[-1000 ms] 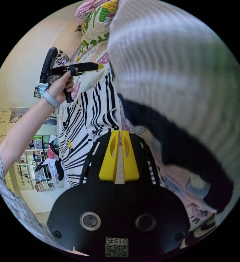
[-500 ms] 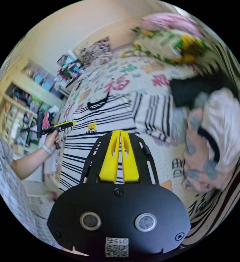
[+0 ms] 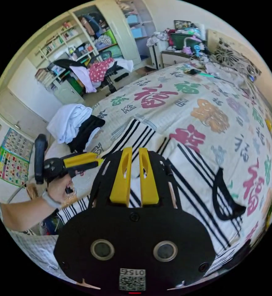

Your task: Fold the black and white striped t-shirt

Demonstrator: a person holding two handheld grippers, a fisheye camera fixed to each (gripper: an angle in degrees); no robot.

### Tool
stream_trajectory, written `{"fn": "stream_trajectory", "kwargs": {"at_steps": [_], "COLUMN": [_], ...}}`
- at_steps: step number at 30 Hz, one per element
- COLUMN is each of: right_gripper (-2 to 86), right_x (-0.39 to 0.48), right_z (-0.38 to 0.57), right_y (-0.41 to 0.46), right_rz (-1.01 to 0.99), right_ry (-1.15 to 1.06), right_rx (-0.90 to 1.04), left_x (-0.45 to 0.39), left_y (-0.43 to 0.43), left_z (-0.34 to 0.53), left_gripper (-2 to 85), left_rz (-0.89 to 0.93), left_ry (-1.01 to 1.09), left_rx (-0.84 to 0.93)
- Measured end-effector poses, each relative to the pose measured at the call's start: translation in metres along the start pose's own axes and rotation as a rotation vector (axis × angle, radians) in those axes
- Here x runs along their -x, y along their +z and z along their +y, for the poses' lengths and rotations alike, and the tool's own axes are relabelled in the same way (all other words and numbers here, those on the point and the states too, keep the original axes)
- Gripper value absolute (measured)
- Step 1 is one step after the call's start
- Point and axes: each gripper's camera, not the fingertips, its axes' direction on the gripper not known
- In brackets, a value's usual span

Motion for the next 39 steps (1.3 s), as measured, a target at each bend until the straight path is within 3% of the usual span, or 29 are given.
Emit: {"fn": "stream_trajectory", "kwargs": {"at_steps": [5,10,14,21,25,28,33,39], "right_gripper": [7.1,5.4,1.0,3.9,4.8,5.0,6.1,6.5], "right_x": [0.035,0.046,0.057,0.060,0.062,0.062,0.042,-0.001], "right_z": [-0.098,-0.138,-0.149,-0.138,-0.076,0.005,0.164,0.371], "right_y": [0.098,0.170,0.182,0.174,0.092,0.033,-0.026,-0.057], "right_rz": [0.095,0.148,0.190,0.171,0.156,0.201,0.194,0.170], "right_ry": [-0.092,-0.070,-0.087,-0.120,-0.113,-0.073,0.198,0.646], "right_rx": [0.167,0.366,0.350,0.292,0.048,-0.049,0.113,0.479], "left_x": [0.024,0.054,0.071,0.067,0.059,0.047,0.028,0.024], "left_y": [0.000,-0.024,-0.034,-0.047,-0.089,-0.127,-0.136,-0.107], "left_z": [-0.008,-0.012,-0.013,-0.013,0.007,0.043,0.125,0.206], "left_gripper": [6.4,2.0,0.8,3.8,5.7,6.4,7.9,9.5], "left_rz": [0.048,0.143,0.166,0.107,0.008,0.044,0.086,0.046], "left_ry": [0.002,-0.007,-0.027,0.041,0.117,0.186,0.217,0.142], "left_rx": [0.053,0.041,0.021,0.057,0.027,0.024,0.306,0.583]}}
